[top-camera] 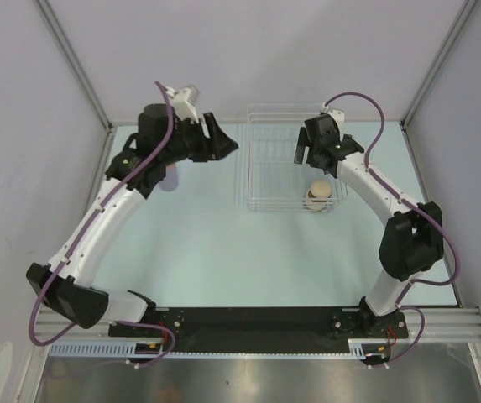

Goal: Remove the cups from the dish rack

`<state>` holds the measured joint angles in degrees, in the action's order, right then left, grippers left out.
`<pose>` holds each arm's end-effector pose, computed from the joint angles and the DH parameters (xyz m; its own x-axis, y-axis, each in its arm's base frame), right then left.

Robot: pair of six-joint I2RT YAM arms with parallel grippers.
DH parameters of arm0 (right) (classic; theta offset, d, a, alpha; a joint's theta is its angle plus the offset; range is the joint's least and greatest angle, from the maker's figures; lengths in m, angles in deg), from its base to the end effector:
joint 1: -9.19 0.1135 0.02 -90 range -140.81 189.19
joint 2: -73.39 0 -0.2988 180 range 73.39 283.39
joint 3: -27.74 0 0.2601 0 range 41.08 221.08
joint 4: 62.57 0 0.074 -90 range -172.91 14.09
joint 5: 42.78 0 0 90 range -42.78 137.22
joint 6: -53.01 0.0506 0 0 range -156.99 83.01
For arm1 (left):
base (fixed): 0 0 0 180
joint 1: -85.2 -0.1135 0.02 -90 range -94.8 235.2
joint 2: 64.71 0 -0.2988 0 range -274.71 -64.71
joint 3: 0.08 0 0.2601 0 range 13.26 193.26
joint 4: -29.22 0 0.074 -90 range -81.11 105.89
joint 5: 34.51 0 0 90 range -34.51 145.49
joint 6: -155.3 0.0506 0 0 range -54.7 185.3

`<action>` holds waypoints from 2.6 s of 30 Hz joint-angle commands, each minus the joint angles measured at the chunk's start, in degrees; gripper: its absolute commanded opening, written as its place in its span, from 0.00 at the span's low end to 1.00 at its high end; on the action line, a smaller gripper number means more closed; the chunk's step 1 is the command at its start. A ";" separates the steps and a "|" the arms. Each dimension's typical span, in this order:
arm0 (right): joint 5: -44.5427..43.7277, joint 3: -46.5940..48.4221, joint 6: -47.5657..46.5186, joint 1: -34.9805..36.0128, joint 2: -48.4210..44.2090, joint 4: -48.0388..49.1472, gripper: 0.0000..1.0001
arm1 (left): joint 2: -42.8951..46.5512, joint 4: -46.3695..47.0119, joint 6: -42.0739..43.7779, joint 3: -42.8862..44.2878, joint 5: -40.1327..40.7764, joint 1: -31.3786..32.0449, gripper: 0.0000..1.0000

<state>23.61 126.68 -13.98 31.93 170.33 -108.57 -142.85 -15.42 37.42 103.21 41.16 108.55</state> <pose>0.3792 0.1369 0.3356 -0.6243 0.1267 -0.7709 0.1690 0.9853 0.0251 0.2797 -0.1344 0.4754 -0.5505 -0.2558 -0.7947 0.3856 0.7664 -0.5138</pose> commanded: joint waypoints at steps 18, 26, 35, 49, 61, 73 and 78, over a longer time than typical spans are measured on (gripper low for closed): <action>-3.54 2.13 1.78 -0.51 3.89 -2.58 1.00 | 6.96 6.43 0.37 -17.26 -4.22 4.86 0.66; -4.59 -0.71 1.34 -1.38 3.41 0.67 1.00 | 5.90 8.19 -0.60 -18.15 -5.36 5.65 0.66; -3.98 9.76 0.46 -3.40 14.04 -0.12 1.00 | 7.13 7.14 0.10 -19.99 -3.96 6.35 0.66; -2.58 14.24 0.73 -6.22 21.44 1.02 0.95 | 4.94 6.44 0.72 -19.91 -3.51 6.35 0.66; -0.47 7.83 0.81 -6.04 15.39 4.10 0.00 | 4.32 6.96 -0.42 -19.99 -3.60 6.35 0.65; 35.90 -5.78 12.49 -10.35 -8.43 22.01 0.00 | 6.16 11.18 -4.10 -18.32 -1.76 6.18 0.73; 50.32 -17.56 22.14 -11.93 -15.64 37.39 0.00 | 9.50 21.37 -10.86 -21.48 -6.14 5.83 1.00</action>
<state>57.99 115.93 -1.57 20.83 158.68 -86.21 -137.81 -4.39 32.72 82.25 38.43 114.43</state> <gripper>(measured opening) 0.724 0.971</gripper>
